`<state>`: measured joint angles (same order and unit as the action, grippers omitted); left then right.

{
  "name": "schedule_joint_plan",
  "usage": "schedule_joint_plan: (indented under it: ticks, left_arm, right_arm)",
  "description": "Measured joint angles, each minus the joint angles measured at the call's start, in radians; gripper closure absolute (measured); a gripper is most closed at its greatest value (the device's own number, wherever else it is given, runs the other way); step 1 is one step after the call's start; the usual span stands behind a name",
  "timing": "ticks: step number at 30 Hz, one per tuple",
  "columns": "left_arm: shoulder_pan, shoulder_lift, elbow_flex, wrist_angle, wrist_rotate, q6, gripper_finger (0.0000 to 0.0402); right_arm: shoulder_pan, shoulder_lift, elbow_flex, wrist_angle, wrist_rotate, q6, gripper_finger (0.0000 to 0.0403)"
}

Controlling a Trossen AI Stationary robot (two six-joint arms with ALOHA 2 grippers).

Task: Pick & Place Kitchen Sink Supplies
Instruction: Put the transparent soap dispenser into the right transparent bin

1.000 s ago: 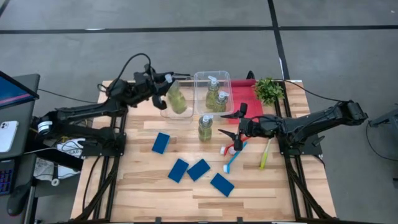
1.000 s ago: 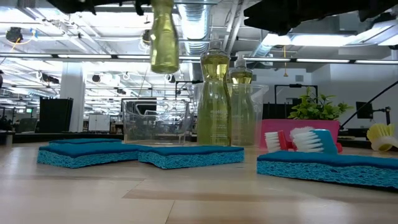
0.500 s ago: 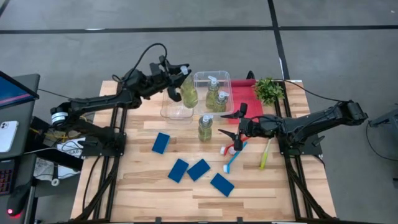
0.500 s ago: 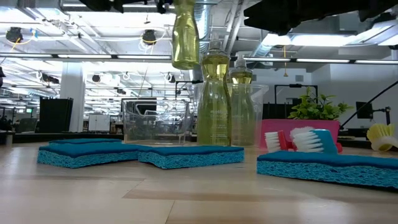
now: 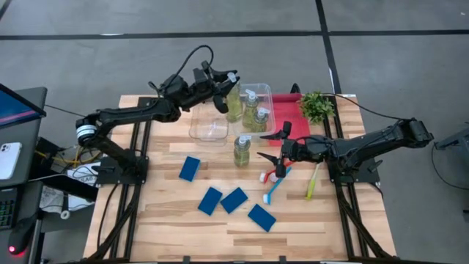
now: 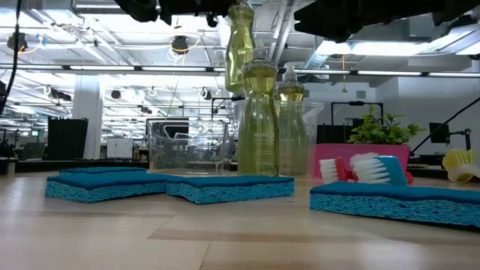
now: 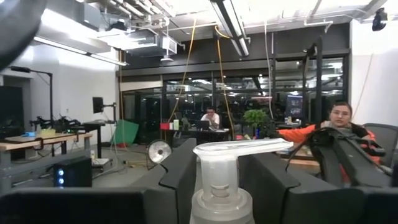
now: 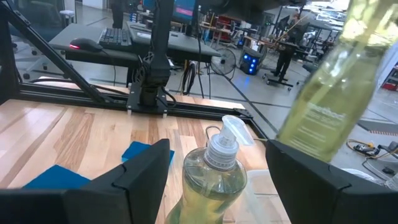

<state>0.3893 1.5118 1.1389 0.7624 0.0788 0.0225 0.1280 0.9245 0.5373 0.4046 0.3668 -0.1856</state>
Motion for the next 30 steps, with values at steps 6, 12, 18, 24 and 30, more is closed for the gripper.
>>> schedule_joint_plan:
  ticks: [6, 12, 18, 24, 30]
  left_arm:
    - [0.027, 0.036, 0.013, -0.001, 0.000, -0.005, 0.0298]
    - [0.045, 0.070, 0.013, 0.003, 0.000, -0.011, 0.0282]
    - [0.049, 0.099, 0.013, 0.010, 0.000, -0.011, 0.0290]
    - [0.049, 0.117, 0.016, 0.026, 0.000, -0.012, 0.0289]
    - [0.049, 0.120, 0.016, 0.011, 0.001, -0.054, 0.0262]
  right_arm:
    - [0.000, 0.000, 0.000, 0.000, 0.000, -0.001, 0.0143]
    - [0.000, 0.000, 0.000, 0.000, 0.000, -0.001, 0.0143]
    - [0.000, 0.000, 0.000, 0.000, 0.000, -0.001, 0.0143]
    - [0.000, 0.000, 0.000, 0.000, 0.000, 0.000, 0.0143]
    - [0.000, 0.000, 0.000, 0.000, 0.000, -0.001, 0.0143]
